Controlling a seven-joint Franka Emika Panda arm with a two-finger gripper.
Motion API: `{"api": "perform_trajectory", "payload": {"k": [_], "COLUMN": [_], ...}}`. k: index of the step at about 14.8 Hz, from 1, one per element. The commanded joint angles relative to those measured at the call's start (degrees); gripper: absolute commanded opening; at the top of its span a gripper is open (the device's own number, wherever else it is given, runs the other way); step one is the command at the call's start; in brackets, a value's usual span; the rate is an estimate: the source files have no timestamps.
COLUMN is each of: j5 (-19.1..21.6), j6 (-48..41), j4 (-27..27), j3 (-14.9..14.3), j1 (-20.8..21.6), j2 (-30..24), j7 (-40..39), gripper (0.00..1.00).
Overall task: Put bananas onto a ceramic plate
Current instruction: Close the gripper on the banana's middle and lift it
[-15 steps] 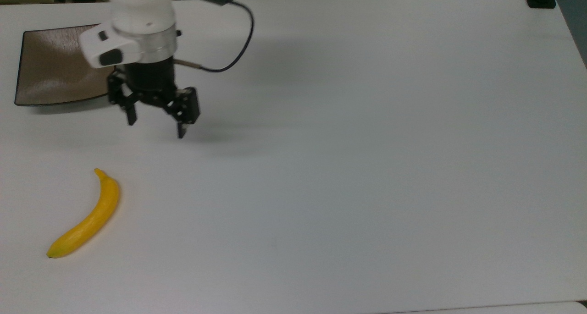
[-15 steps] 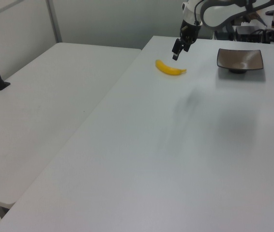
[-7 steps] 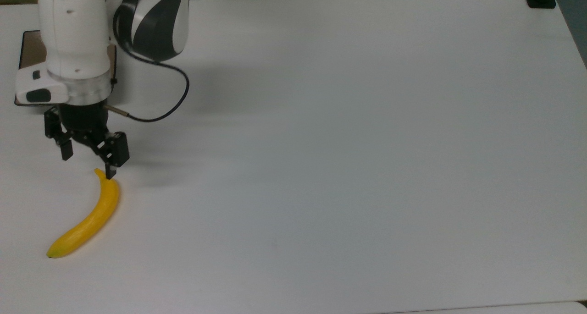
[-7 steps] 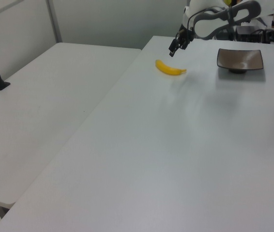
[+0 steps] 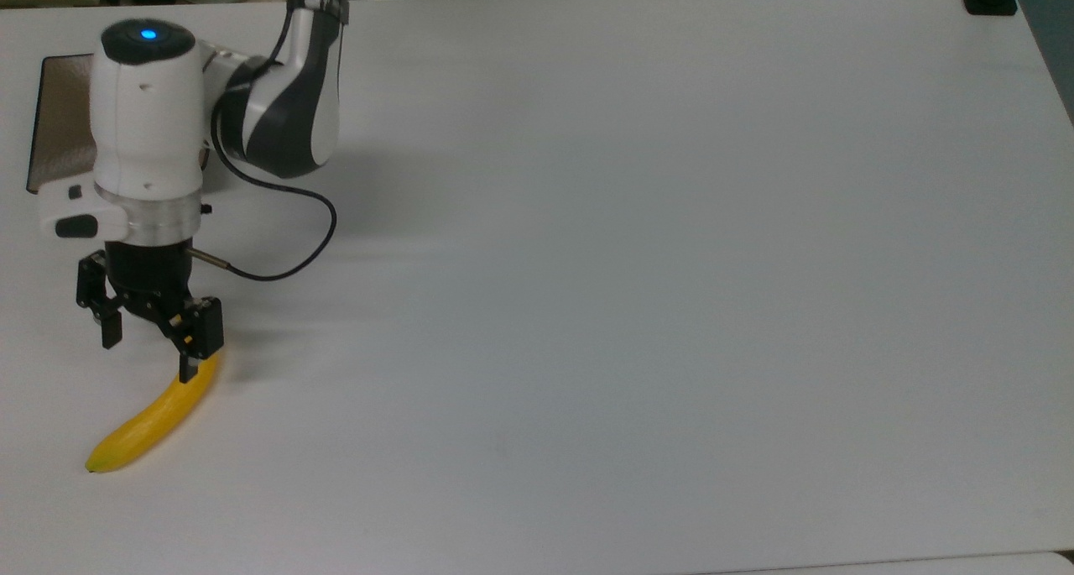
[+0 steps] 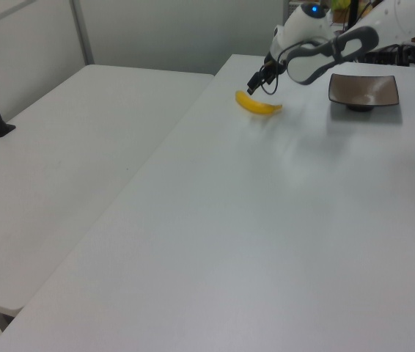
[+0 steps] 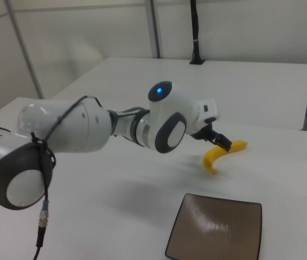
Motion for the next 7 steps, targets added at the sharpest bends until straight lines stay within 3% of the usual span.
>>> {"api": "perform_trajectory", "payload": {"k": [1, 7], "j5": [-0.3, -0.3], "j6": [1.72, 5.68], "j4": [3.71, 4.24], "j3": [0.26, 0.26], "j1": [0.07, 0.51], "j2": [3.89, 6.36], "j7": [1.97, 4.52], "gripper": [1.0, 1.0]}}
